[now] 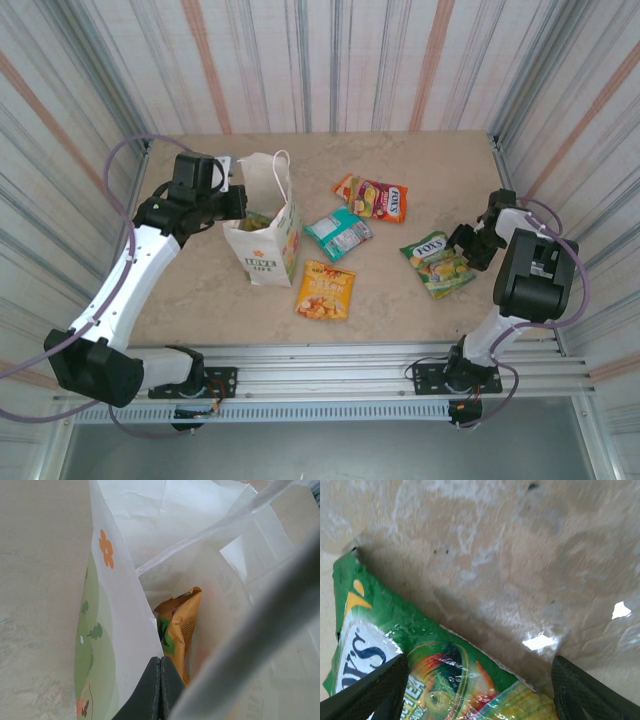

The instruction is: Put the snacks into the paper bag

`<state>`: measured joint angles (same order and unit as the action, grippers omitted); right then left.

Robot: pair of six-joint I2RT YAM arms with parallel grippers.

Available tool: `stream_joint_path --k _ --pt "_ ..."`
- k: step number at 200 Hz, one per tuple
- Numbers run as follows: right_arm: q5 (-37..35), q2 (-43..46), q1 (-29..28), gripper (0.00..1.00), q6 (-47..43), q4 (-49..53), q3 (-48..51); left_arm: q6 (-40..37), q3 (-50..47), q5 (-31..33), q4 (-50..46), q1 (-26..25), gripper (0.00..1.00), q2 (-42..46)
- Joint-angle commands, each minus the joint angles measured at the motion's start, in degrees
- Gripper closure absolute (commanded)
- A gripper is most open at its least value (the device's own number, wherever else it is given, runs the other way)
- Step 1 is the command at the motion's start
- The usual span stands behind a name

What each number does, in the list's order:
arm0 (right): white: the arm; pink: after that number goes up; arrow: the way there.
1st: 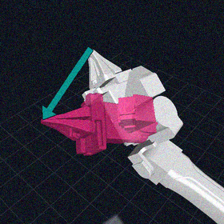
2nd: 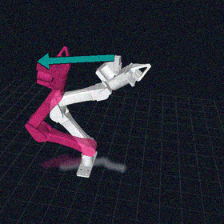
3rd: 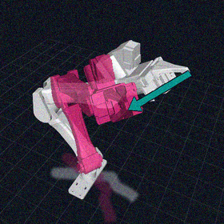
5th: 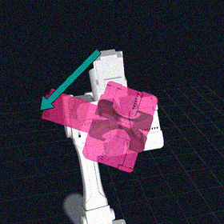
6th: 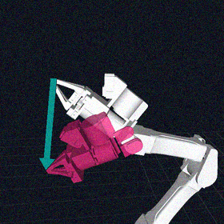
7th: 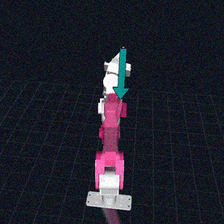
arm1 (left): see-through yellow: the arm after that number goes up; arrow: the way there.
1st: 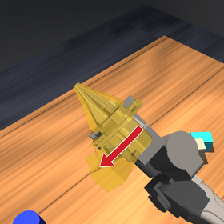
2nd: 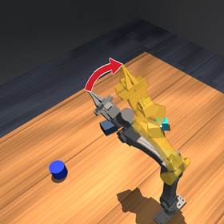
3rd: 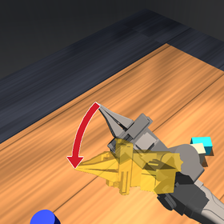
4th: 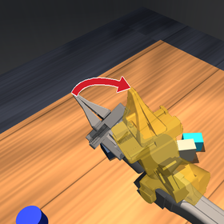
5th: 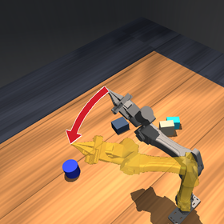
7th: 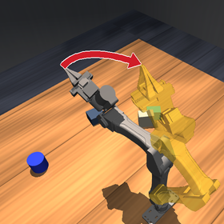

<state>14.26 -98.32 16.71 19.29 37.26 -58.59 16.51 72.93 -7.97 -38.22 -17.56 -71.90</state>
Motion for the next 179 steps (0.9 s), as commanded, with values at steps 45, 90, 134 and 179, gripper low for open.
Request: stream_joint_path --k 45,90,134,179 --pt "10.00 9.14 -6.94 0.27 2.19 8.62 6.18 -0.17 -0.68 -1.34 -0.11 0.64 0.98 0.35" --pt "-3.55 10.88 -10.46 0.28 -0.45 14.93 1.42 -0.36 -0.29 -2.63 0.52 0.64 0.98 0.00" --pt "-3.21 7.51 -9.50 0.30 -4.21 10.64 -0.08 -0.94 0.52 -2.50 0.25 0.69 0.98 -0.19" --pt "0.34 3.19 -9.32 0.31 -5.93 7.84 -0.91 -0.96 0.72 -2.18 0.26 0.73 0.98 -0.19"
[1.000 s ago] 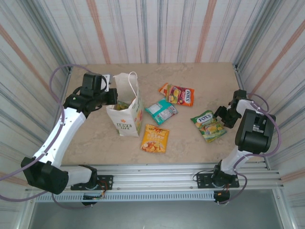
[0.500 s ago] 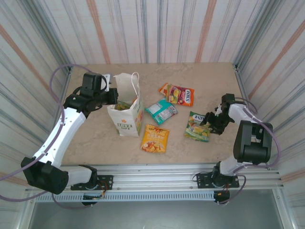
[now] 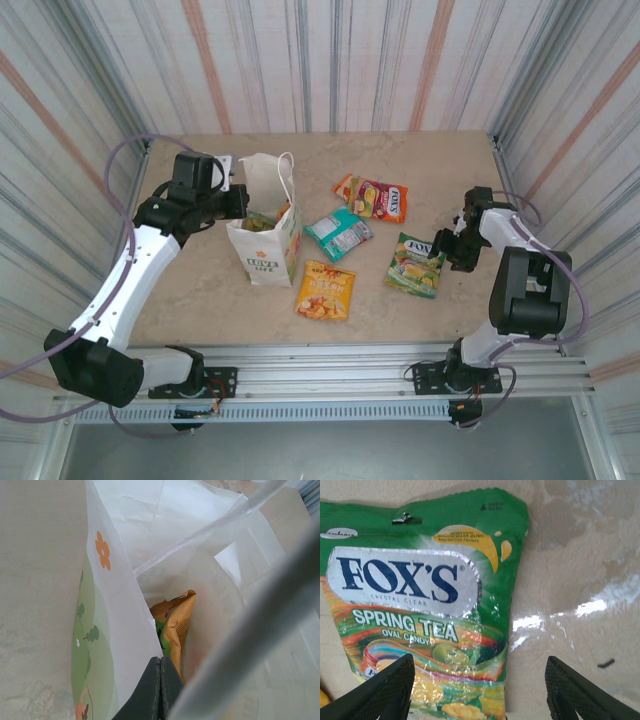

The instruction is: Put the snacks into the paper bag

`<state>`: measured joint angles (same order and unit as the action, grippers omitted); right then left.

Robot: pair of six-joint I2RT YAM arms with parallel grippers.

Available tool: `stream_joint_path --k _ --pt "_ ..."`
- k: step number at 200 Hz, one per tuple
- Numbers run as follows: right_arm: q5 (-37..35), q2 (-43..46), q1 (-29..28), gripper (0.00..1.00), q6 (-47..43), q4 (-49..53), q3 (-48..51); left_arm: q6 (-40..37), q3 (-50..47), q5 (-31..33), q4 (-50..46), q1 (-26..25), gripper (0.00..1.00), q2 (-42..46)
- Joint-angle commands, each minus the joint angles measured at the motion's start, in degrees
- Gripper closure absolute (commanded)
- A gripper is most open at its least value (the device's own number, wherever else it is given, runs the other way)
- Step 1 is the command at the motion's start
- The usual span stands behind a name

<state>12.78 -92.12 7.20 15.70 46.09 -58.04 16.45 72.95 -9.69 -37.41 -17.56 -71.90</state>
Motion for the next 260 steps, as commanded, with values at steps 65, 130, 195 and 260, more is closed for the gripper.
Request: stream_joint_path --k 65,130,195,260 --pt "5.46 -6.12 -0.26 0.48 0.03 -3.77 1.73 -0.89 -0.05 -0.02 -1.10 0.90 0.98 0.50" --pt "5.60 1.40 0.03 0.79 0.56 -3.37 2.44 -1.18 0.27 -0.56 -1.35 0.96 0.98 0.40" --pt "13.39 12.38 0.30 1.00 3.74 -4.85 1.93 -1.16 0.41 -0.72 -1.36 1.11 0.98 0.56" --pt "17.88 22.59 -1.69 1.00 7.44 -4.91 -1.45 -1.07 0.70 -0.68 -1.36 1.06 0.86 1.12"
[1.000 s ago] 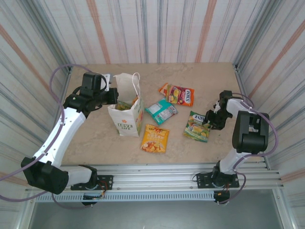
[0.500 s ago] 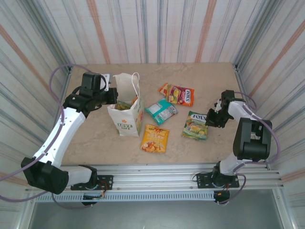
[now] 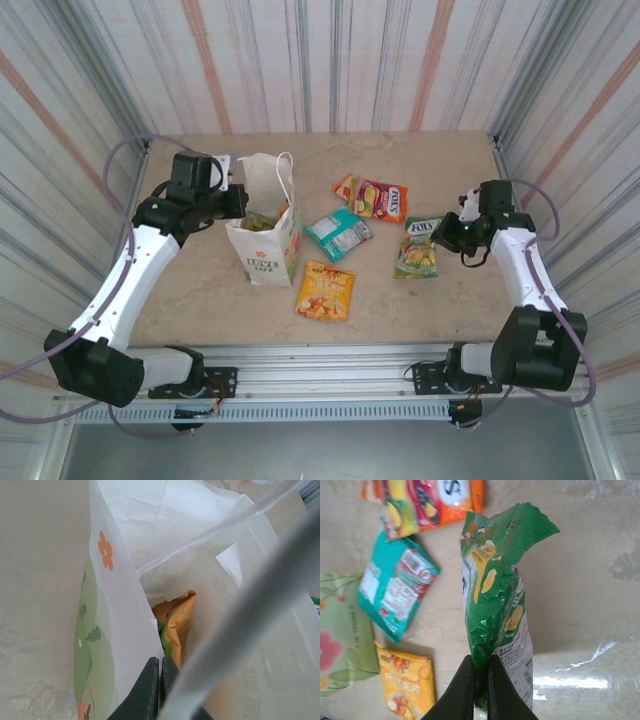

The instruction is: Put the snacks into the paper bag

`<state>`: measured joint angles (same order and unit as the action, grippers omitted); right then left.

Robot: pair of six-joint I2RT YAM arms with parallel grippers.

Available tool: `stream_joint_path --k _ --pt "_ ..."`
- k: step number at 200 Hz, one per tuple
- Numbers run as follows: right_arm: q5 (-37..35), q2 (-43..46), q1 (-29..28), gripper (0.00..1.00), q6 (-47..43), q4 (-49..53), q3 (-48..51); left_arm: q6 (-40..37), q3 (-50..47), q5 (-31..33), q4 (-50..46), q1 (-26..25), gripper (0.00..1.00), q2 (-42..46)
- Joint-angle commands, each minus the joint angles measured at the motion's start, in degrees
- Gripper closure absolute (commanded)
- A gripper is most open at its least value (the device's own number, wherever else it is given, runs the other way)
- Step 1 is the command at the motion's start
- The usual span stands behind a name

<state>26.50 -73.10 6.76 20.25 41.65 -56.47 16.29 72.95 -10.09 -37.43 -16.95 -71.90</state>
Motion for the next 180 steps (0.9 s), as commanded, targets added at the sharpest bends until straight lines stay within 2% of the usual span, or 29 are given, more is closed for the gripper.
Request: stream_joint_path --k 1,59,122,163,180 --pt "4.21 3.66 -1.33 1.00 2.97 -0.49 -3.08 -0.96 0.70 -0.24 -1.33 0.44 0.86 1.13" --pt "4.72 6.83 -5.63 1.00 7.61 0.33 -9.94 -0.66 0.62 0.00 -1.33 0.45 0.74 1.33" --pt "-2.69 4.23 -15.65 1.00 10.88 5.74 -25.93 -0.91 0.65 0.29 -1.44 0.42 0.74 1.41" --pt "-6.46 1.48 -23.07 1.00 13.47 5.67 -36.45 -0.87 0.44 0.83 -1.85 0.47 0.71 1.35" --pt "-8.06 0.53 -25.95 1.00 14.44 5.00 -40.03 -0.91 0.35 0.77 -1.86 0.48 0.74 1.34"
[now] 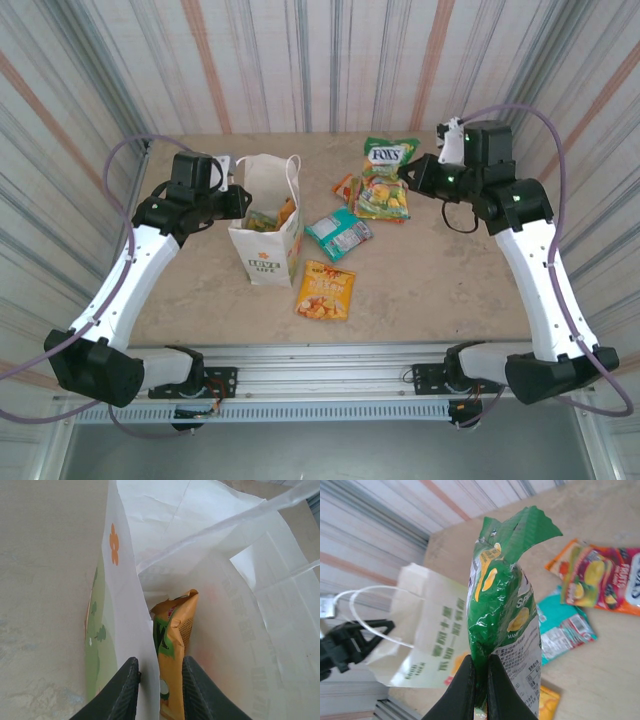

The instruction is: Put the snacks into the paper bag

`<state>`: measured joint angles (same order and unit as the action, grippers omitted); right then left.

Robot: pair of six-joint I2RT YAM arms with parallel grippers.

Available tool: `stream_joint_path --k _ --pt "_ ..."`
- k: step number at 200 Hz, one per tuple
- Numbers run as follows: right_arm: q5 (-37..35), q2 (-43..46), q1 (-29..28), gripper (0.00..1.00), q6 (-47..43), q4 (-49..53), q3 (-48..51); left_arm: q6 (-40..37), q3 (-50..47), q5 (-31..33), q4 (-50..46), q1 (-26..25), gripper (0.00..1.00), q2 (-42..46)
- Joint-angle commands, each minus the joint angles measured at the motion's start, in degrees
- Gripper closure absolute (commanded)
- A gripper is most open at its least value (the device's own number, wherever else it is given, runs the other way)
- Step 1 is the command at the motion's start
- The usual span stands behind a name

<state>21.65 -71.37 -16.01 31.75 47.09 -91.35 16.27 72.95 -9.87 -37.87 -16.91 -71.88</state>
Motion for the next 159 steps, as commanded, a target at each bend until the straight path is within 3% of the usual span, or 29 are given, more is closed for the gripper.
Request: stream_joint_path --k 1,75,159 --pt "-3.33 -1.30 -3.38 1.00 3.00 -0.52 -5.33 -0.89 0.40 0.55 -1.42 0.45 0.74 1.31" --pt "-4.75 -5.63 -12.32 1.00 5.04 -8.64 -15.70 -0.89 0.86 -0.84 -1.16 0.39 0.94 0.61" --pt "-1.70 -20.00 -23.90 1.00 13.75 -15.88 -24.68 -0.45 0.85 -1.17 -0.98 0.42 0.95 0.43"
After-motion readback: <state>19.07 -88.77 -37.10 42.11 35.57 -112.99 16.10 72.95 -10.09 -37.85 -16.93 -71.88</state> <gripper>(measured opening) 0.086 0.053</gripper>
